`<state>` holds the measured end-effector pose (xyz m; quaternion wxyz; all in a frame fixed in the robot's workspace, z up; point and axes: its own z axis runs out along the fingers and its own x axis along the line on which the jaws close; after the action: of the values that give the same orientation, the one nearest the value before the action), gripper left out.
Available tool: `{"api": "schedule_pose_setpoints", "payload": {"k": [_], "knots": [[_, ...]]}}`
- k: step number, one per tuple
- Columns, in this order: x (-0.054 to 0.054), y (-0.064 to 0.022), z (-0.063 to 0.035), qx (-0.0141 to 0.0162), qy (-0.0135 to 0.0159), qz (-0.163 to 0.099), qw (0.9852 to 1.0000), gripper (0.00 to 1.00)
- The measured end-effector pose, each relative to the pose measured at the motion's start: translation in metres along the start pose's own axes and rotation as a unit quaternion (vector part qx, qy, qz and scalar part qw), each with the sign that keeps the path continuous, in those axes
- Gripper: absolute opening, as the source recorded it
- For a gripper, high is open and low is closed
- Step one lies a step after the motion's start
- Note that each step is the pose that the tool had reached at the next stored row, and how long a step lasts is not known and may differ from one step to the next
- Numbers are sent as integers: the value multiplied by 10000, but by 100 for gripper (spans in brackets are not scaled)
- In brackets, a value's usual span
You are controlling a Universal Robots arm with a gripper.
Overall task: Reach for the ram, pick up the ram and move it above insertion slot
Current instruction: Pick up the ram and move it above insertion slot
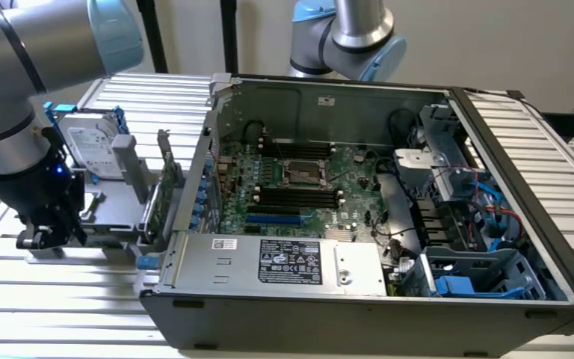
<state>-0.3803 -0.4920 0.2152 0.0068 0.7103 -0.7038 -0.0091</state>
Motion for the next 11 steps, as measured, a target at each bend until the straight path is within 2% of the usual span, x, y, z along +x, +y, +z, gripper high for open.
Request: {"api": "schedule_pose_setpoints", "payload": {"k": [5,11], "knots": [[0,-3,-146,-21,0,0,10000,13],[-1,-21,-417,-53,0,0,10000,13]]}}
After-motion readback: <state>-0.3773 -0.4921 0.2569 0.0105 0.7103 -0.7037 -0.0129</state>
